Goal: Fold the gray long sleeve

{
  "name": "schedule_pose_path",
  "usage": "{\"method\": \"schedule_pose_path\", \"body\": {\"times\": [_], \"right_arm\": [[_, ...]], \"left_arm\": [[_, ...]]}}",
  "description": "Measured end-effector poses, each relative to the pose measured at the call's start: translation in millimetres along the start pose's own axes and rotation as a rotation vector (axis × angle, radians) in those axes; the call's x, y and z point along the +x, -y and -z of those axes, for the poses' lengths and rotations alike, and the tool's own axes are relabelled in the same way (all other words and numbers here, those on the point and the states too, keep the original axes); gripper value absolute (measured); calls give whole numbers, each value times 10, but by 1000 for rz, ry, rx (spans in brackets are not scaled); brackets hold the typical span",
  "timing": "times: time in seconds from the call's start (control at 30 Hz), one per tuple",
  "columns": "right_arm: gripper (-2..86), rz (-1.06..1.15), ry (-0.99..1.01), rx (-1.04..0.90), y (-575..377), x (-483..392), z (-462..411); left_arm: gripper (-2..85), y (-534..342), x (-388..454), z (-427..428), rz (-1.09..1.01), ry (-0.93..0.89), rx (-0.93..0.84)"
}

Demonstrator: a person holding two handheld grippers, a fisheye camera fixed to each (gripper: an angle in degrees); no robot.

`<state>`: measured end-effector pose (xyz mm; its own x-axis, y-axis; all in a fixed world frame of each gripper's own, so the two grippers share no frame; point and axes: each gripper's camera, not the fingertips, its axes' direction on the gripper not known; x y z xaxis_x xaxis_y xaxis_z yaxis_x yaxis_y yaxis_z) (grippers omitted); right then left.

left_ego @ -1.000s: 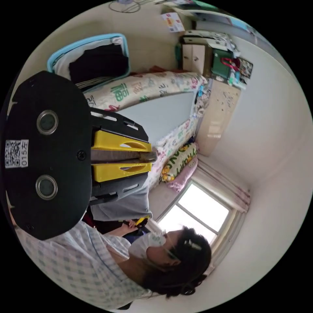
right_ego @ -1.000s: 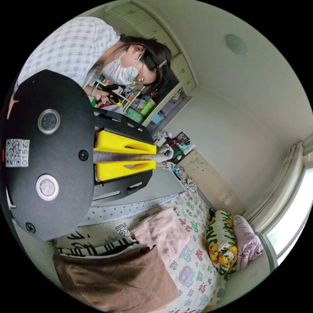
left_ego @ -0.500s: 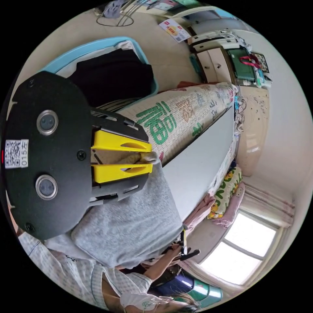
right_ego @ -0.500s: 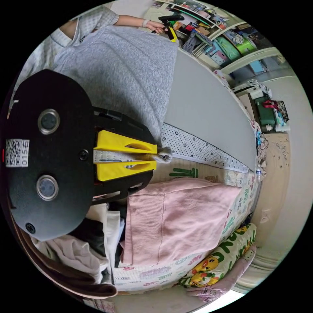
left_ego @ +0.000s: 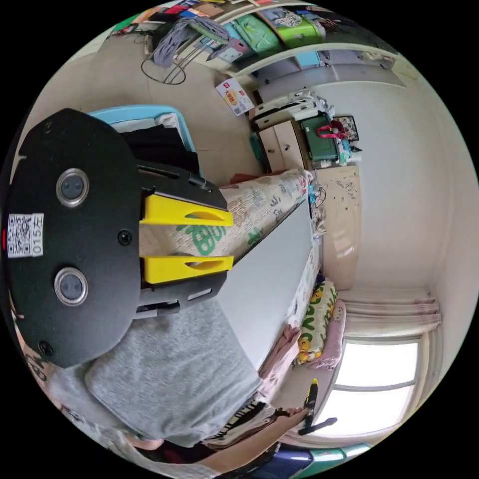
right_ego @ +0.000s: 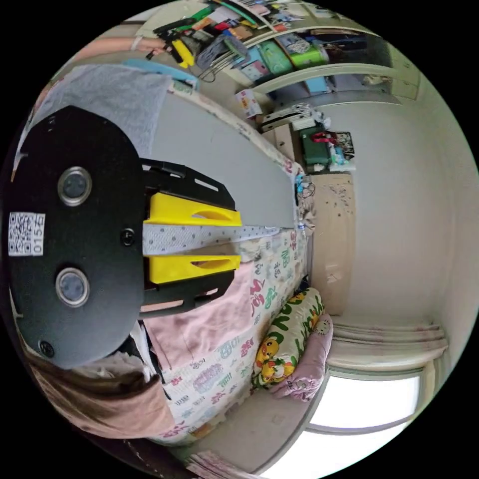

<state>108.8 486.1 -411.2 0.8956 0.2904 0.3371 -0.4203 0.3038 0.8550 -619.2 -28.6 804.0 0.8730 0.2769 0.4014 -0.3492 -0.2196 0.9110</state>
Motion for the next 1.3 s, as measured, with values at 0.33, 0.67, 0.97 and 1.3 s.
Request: {"method": "schedule_pose_path", "body": {"times": [0.33, 0.67, 0.97, 1.3], "right_arm": [[82, 262, 242, 188, -916, -1068, 1485], [72, 523, 318, 574, -1996, 122, 2741], [28, 778, 385, 337, -3028, 1285, 2076], [117, 827, 449, -128, -2883, 2334, 596]], "left_arm": [[91, 273, 1995, 2274, -95, -121, 116], [100, 313, 2883, 4561, -209, -187, 236], [107, 513, 2816, 4936, -347, -282, 140], [146, 1025, 2378, 4414, -511, -295, -65]]}}
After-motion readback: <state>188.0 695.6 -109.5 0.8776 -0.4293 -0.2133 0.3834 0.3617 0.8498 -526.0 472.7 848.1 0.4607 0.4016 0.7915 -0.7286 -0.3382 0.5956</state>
